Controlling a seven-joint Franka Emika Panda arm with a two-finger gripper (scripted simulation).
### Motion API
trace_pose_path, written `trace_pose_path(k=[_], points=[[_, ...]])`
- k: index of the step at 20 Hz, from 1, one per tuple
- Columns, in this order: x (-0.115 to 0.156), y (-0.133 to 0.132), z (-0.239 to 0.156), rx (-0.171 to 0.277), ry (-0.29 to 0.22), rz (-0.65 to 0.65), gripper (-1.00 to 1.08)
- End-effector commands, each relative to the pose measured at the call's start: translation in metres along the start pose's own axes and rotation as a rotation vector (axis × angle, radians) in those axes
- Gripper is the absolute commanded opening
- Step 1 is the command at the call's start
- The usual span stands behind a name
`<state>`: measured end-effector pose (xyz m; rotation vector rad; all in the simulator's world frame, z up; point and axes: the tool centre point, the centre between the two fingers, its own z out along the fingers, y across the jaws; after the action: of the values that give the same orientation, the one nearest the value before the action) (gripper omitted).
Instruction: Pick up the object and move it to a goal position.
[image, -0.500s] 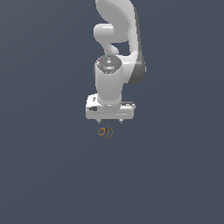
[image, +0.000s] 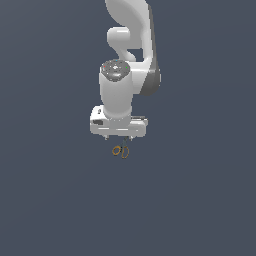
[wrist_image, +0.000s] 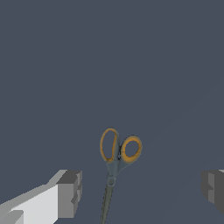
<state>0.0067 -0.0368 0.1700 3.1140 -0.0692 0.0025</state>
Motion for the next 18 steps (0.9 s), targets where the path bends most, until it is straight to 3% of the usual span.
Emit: trace_pose_path(k=[1,10,18], points=[[0.001,0.004,-0.002,-0.003,0.0,0.004,1.0],[-0.008,-0.003,0.014,0.005,0.0,0.051,1.0],[-0.033,-0.016,0.054,0.019,-0.003,0.189,1.0]])
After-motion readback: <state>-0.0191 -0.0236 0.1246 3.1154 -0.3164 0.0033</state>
